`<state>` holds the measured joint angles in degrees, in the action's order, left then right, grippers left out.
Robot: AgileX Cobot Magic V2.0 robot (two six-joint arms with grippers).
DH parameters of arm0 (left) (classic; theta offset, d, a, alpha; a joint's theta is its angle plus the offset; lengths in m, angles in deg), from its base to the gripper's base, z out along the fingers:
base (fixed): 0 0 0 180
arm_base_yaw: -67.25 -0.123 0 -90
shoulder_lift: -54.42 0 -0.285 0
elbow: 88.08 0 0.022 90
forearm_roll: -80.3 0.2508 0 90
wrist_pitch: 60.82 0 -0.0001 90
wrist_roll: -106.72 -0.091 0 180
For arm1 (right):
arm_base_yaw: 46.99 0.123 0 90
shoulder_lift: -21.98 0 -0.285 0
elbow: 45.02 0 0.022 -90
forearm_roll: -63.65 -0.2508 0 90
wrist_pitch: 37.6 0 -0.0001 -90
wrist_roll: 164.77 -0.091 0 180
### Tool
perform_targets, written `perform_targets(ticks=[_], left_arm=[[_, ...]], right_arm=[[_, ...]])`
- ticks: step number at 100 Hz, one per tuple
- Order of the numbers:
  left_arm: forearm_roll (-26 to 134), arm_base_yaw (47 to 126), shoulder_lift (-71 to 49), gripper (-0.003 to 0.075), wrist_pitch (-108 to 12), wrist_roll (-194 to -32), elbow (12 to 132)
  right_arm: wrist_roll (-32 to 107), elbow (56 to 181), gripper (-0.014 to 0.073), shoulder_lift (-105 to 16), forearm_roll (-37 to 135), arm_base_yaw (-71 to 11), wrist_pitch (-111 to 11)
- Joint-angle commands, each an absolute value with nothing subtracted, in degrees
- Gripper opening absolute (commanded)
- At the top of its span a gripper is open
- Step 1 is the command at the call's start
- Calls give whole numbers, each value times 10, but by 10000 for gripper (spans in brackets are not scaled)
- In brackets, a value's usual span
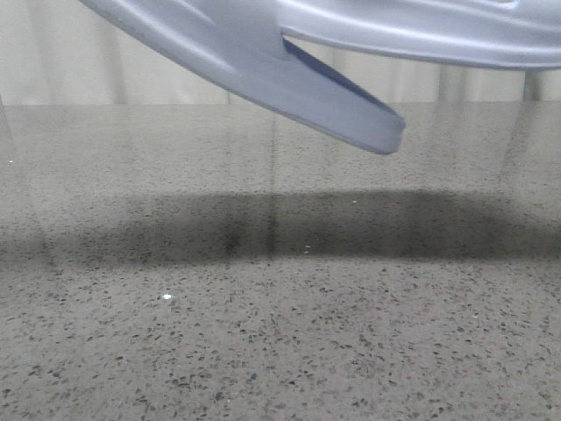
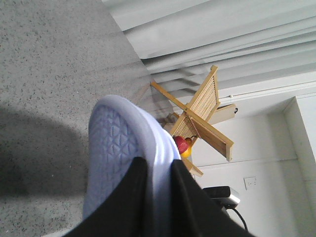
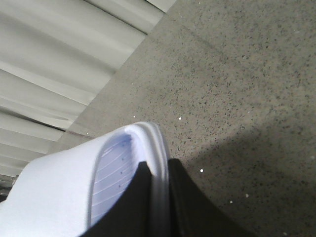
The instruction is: Insert blue slippers together front up
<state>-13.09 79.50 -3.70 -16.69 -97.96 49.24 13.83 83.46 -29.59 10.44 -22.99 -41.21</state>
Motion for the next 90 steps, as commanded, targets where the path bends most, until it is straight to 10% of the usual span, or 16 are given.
perform_targets(ticks=[1, 90], left_arm=[[-174, 801, -31, 29, -84, -976, 509], [-174, 802, -31, 29, -71, -985, 509]], right_arm=[[147, 853, -107, -320, 95, -197, -390], [147, 966, -107, -464, 205, -85, -314]])
